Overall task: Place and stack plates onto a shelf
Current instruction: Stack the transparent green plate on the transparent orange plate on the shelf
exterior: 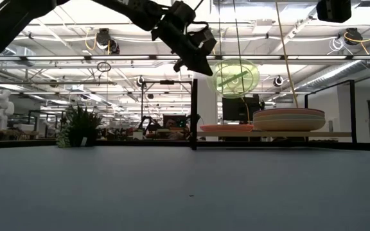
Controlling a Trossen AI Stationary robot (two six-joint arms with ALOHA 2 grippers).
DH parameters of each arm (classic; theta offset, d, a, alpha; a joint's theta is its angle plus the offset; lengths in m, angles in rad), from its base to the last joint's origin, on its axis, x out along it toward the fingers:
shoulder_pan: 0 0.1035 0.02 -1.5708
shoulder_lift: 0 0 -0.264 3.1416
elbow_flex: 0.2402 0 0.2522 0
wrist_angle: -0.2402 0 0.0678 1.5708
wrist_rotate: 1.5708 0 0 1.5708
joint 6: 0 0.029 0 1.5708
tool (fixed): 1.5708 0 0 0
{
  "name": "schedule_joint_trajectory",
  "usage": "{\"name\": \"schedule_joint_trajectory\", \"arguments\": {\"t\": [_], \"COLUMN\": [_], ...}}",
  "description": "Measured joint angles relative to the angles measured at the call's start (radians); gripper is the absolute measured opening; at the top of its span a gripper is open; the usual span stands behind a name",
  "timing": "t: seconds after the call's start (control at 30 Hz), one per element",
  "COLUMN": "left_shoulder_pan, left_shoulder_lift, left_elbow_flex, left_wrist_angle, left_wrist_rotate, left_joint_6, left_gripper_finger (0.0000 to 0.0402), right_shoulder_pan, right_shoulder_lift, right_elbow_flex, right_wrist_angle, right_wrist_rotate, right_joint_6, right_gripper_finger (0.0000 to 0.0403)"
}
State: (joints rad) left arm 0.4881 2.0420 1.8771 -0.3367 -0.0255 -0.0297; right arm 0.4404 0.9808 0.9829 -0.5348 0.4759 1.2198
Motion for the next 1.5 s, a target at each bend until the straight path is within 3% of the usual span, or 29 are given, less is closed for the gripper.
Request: {"name": "schedule_joint_trajectory", "arguments": {"t": [0.2, 0.53, 0.7, 0.87, 0.93, 1.1, 1.2, 1.37, 1.5], "left_shoulder_pan": [-0.011, -0.044, -0.052, -0.053, -0.058, -0.059, -0.063, -0.066, -0.067], "left_shoulder_lift": [0.0, 0.0, 0.0, 0.0, -0.004, -0.014, -0.013, -0.013, -0.013], "left_elbow_flex": [-0.003, -0.004, -0.004, -0.004, -0.004, -0.004, -0.004, -0.004, -0.004], "left_wrist_angle": [-0.021, -0.133, -0.164, -0.18, -0.188, -0.192, -0.193, -0.192, -0.191], "left_wrist_rotate": [-0.001, -0.02, -0.007, -0.003, 0.008, 0.033, 0.056, 0.104, 0.131], "left_joint_6": [0.003, -0.177, -0.318, -0.424, -0.455, -0.502, -0.524, -0.542, -0.551], "left_gripper_finger": [0.0003, 0.0003, 0.0003, 0.0003, 0.0003, 0.0003, 0.0003, 0.0003, 0.0003], "right_shoulder_pan": [0.0, 0.0, -0.002, -0.035, -0.071, -0.216, -0.322, -0.534, -0.682], "right_shoulder_lift": [0.0, -0.001, -0.001, -0.002, -0.014, -0.057, -0.092, -0.145, -0.176], "right_elbow_flex": [0.0, -0.009, -0.041, -0.069, -0.077, -0.081, -0.082, -0.085, -0.136], "right_wrist_angle": [0.0, -0.014, -0.02, -0.018, -0.025, -0.024, -0.059, -0.175, -0.107], "right_wrist_rotate": [0.0, 0.015, 0.131, 0.399, 0.448, 0.413, 0.377, 0.152, -0.008], "right_joint_6": [-0.006, -0.001, 0.093, 0.198, 0.182, 0.006, -0.007, 0.055, 0.009], "right_gripper_finger": [0.0, 0.0, 0.0, 0.0, 0.0002, 0.0037, 0.0071, 0.0129, 0.0169]}}
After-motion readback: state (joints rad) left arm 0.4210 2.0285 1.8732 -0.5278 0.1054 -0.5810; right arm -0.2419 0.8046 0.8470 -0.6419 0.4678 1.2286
